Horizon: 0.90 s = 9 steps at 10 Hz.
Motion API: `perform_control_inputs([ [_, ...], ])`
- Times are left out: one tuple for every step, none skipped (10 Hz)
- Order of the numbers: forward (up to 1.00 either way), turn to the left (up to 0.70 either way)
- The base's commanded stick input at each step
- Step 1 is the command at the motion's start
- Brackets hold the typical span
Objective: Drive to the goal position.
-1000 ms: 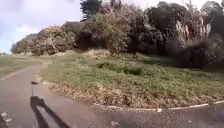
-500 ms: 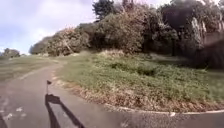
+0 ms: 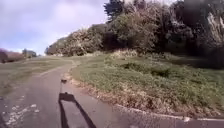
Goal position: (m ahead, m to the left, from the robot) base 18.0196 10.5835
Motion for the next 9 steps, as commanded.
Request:
perform_control_inputs([
  [0.0,0.7],
  [0.0,0.7],
  [0.0,0.7],
  [0.0,0.7],
  [0.0,0.7],
  [0.0,0.7],
  [0.0,0.7],
  [0.0,0.03],
  [0.0,0.01],
])
